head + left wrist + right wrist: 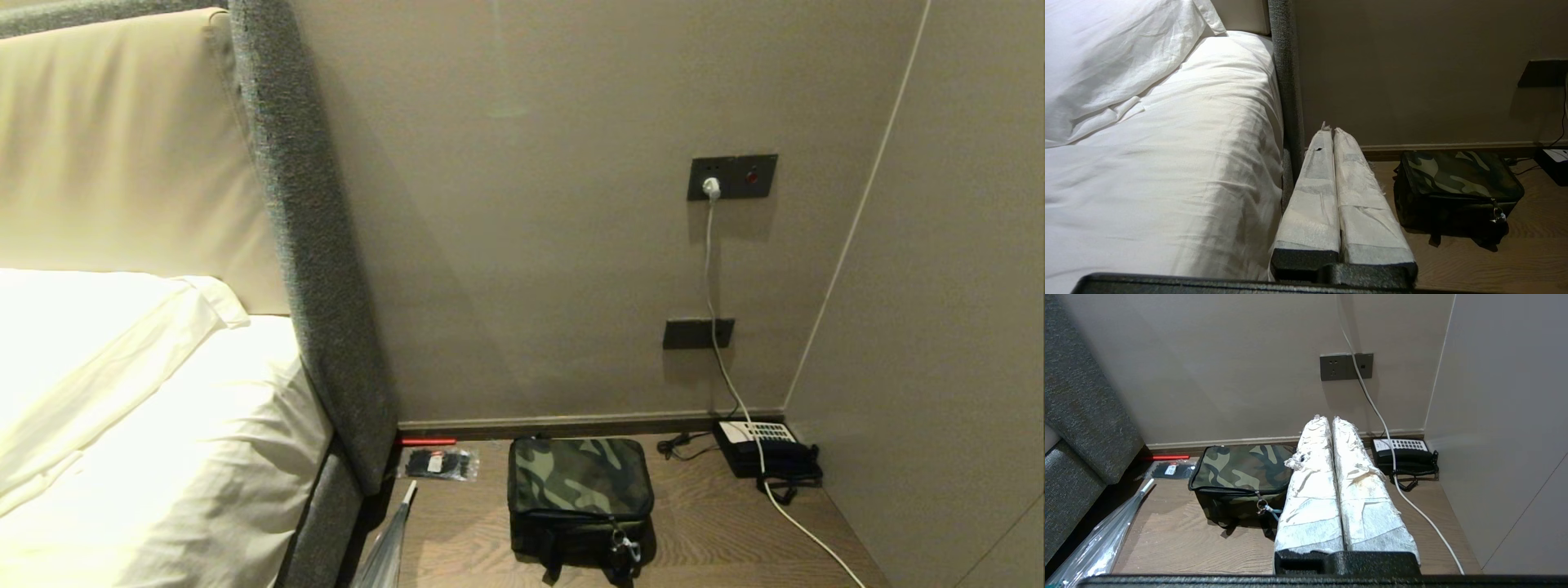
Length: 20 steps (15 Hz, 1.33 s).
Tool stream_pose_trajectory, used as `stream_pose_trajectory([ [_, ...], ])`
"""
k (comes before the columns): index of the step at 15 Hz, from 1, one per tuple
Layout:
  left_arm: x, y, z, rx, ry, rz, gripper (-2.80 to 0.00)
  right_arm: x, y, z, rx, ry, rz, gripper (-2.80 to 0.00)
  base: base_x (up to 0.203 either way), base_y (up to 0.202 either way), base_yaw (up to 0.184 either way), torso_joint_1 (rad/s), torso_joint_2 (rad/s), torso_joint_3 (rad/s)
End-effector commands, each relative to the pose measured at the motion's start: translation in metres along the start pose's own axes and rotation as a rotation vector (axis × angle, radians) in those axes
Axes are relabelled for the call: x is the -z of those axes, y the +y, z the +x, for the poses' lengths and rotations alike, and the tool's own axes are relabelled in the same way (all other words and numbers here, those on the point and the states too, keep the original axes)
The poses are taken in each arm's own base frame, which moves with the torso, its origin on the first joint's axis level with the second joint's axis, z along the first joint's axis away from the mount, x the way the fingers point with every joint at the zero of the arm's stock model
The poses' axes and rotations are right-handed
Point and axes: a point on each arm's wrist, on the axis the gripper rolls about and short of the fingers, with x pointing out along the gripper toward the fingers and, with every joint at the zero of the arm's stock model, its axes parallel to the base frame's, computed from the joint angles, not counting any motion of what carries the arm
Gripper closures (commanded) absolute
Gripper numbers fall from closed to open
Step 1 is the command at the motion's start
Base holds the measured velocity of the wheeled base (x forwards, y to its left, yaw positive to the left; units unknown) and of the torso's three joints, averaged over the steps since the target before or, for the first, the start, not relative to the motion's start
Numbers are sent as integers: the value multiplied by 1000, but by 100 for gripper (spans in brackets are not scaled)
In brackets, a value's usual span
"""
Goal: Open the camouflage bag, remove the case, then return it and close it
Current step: Open the top of the storage box
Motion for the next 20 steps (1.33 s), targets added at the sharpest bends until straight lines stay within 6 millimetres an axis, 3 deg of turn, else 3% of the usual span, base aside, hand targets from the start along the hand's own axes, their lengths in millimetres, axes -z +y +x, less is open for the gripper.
stream_pose_trajectory([
  [1, 0, 0, 0, 3, -2, 2, 0, 2, 0, -2, -1, -21, 0, 0, 0, 0, 0, 0, 0, 0],
  [6, 0, 0, 0, 0, -1, 3, 0, 2, 0, -2, -1, -21, 0, 0, 0, 0, 0, 1, 0, -19],
  [20, 0, 0, 0, 3, 3, 8, 0, 2, 0, -2, -1, -21, 0, 0, 0, 0, 0, 2, 1, -192],
])
